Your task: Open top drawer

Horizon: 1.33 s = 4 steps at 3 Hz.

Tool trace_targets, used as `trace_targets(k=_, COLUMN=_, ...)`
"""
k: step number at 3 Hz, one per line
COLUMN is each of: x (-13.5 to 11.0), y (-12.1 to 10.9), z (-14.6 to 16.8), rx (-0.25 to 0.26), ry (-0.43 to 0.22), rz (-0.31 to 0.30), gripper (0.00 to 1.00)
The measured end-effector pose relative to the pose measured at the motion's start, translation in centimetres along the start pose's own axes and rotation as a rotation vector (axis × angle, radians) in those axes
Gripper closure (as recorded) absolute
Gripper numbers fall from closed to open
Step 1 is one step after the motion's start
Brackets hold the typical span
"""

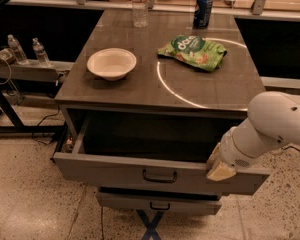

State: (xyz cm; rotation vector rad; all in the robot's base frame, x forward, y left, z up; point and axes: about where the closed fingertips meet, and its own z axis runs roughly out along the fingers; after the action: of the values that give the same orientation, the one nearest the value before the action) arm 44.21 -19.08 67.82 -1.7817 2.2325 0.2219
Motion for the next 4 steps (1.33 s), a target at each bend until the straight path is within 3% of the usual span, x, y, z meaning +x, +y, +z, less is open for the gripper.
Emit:
trace_targets(k=1, x=1.6, y=4.9, z=-0.8, rx=-0.103, ry=0.039, rz=0.043, gripper=0.42)
trace_targets(k=2, x=1.6, y=4.9, z=-0.8, rx=-0.104, ry=0.039, rz=0.043, gripper=0.18)
trace_targets(k=3, x=2.7, y=8.6, z=-1.6, rx=-0.184, ry=0.07, rz=0.066, gripper=0.0)
trace_targets(k=4, x=3.5, y=11.3, z=-3.1, rx=-0.245, ry=0.106, rz=0.084, gripper=0.0)
